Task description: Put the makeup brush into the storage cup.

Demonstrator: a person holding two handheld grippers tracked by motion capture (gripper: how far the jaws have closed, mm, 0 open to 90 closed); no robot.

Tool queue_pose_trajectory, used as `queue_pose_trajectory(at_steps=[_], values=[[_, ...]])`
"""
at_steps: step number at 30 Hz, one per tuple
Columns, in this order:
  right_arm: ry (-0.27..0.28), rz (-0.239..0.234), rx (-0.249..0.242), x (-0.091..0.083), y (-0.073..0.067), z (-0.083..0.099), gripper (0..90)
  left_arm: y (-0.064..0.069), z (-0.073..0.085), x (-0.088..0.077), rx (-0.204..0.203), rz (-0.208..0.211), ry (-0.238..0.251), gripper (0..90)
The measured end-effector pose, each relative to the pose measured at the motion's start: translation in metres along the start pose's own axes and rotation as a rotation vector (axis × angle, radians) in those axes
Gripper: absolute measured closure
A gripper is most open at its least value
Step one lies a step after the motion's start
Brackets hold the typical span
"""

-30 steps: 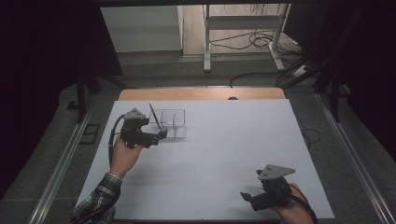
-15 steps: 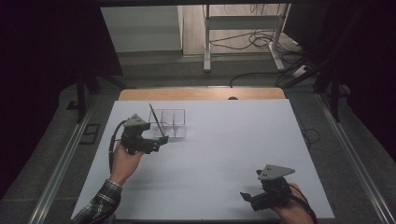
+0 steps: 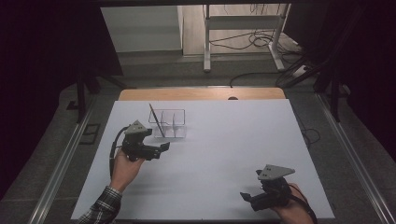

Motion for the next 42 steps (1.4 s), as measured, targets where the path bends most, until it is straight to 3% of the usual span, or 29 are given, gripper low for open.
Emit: queue_pose_trajectory(at_steps=[22, 42], values=[[0.007, -0.003, -0.020, -0.001, -0.002, -0.001, 4.3, 0.015, 0.022, -0.001, -0.004, 0.014, -0.020, 4.8], [0.014, 0.000, -0.011, -0.002, -0.001, -0.002, 3.6, 0.021, 0.039, -0.013, 0.002, -0.012, -0.036, 4.7]])
Point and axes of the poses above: each handheld gripper's, and its own axes: x roughly forward along the jaws, z roughly out of its underside, y roughly to its right, the point moved 9 cm from there along x, roughly forward along the jaws, and after that the axes turned 13 degrees about z, right-handed, at the moved point
